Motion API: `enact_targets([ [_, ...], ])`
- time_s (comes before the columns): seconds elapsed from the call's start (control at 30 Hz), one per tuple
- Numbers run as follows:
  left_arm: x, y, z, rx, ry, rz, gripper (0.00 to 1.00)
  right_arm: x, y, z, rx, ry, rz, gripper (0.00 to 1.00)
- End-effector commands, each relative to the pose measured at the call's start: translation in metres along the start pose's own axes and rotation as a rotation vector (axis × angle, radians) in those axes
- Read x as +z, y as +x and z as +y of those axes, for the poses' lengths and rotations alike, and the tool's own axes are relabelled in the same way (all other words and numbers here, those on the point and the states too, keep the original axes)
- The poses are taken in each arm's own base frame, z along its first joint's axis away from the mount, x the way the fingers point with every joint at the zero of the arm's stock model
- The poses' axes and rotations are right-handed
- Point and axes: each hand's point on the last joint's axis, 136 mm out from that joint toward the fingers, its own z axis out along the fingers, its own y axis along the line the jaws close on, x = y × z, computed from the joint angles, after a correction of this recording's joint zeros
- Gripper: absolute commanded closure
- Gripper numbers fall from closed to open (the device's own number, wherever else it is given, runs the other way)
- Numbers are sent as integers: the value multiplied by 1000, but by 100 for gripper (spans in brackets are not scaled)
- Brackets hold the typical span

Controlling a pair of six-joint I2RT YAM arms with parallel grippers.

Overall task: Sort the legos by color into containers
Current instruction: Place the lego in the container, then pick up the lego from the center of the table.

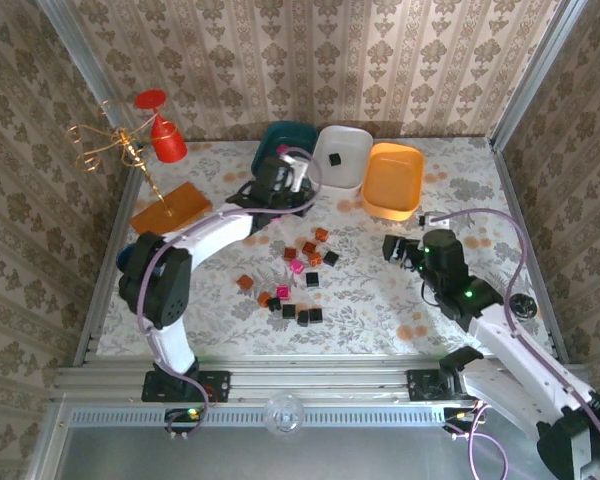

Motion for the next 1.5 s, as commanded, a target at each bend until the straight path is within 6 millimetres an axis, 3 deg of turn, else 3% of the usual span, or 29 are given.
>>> enact_targets([
  [0.0, 25, -19, -37, 25, 70, -45, 78, -9, 2, -25, 33, 91, -34, 9],
  [0.2, 81, -32, -95, 100, 138, -51, 77, -12, 7, -35, 33, 118, -27, 9],
  [0.3, 112, -36, -107, 126, 141, -42, 76, -12, 8, -38, 36, 125, -32, 9],
  [0.43, 151, -48, -108, 149, 93, -46, 75, -11, 12, -40, 46, 126, -40, 9],
  [0.53, 169, -65, -108, 170, 73, -83, 62, -10, 16, -41, 49, 126, -35, 9],
  [0.6, 169, -80, -109, 176, 62, -125, 48, -10, 17, -42, 50, 129, -31, 9],
  [0.8, 132, -113, -113, 202, 56, -200, 34, -10, 18, -42, 50, 126, -33, 9],
  [0.93, 98, -110, -111, 211, 56, -176, 32, -7, 20, -31, 52, 64, -17, 10],
  [1.1, 51, -67, -93, 228, 23, -103, 28, 1, 26, -6, 60, -42, 44, 11],
  [1.3, -12, 5, -36, 122, -60, -41, 27, 17, 43, 29, 10, -118, 109, 12],
  [1.47, -54, 58, -5, -7, -61, -23, 27, 33, 53, 47, -64, -106, 165, 11],
])
